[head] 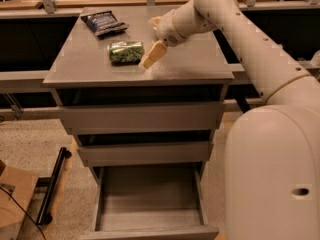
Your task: Place green can into bottom drawer
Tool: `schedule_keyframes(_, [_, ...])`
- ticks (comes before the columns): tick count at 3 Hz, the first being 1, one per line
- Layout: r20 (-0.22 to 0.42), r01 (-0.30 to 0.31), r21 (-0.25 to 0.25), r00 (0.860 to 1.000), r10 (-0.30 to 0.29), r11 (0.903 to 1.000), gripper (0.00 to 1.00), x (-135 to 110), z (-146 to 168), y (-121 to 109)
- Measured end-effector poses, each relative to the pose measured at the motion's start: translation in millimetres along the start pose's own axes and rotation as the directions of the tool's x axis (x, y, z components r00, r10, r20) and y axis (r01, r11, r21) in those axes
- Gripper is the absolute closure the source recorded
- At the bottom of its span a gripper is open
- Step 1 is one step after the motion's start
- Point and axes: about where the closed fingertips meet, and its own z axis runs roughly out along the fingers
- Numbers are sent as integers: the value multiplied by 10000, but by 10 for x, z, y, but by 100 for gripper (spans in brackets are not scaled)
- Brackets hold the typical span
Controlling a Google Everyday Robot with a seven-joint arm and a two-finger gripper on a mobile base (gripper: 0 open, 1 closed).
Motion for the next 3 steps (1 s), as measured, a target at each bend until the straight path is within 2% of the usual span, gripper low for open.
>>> schedule_keyframes(1, [324, -454, -162, 9984, 459, 9988, 0, 144, 384, -141])
schedule_keyframes(2, [529, -815, -569, 9950, 845, 9950, 17, 207, 728, -152])
schedule_keyframes(3, [549, -840, -604, 9947, 873, 9946, 40, 192, 742, -159])
